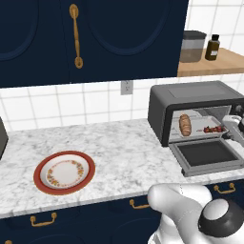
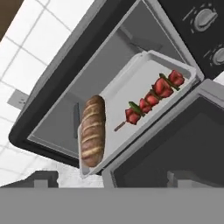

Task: Pick up the kebab skewer and baguette bread, and place them inside the toaster oven. Close the toaster oven door and start by setting the timer.

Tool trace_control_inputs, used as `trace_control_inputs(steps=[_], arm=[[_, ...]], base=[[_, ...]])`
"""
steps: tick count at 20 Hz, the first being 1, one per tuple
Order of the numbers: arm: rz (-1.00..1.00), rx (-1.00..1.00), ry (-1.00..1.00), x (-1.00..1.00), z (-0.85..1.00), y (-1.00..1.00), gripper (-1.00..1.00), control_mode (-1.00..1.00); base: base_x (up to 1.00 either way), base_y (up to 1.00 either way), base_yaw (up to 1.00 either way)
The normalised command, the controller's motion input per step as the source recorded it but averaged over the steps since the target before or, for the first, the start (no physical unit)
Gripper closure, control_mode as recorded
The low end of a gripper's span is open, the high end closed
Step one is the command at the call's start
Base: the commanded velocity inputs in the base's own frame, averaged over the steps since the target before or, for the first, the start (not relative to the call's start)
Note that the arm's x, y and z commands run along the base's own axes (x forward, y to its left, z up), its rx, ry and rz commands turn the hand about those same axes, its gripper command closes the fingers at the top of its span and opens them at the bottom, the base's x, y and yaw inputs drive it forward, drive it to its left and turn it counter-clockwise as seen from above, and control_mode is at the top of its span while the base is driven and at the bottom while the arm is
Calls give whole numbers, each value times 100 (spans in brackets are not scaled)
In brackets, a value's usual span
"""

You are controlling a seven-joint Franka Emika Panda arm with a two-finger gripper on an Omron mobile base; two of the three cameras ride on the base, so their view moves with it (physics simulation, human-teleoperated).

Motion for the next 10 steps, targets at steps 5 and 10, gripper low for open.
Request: trace_control_inputs(steps=[5,10], arm=[[18,-36,1,-31,17,7,-100,-100],[-17,-4,22,-4,5,17,-100,-100]], base=[[0,0,0],[0,0,0]])
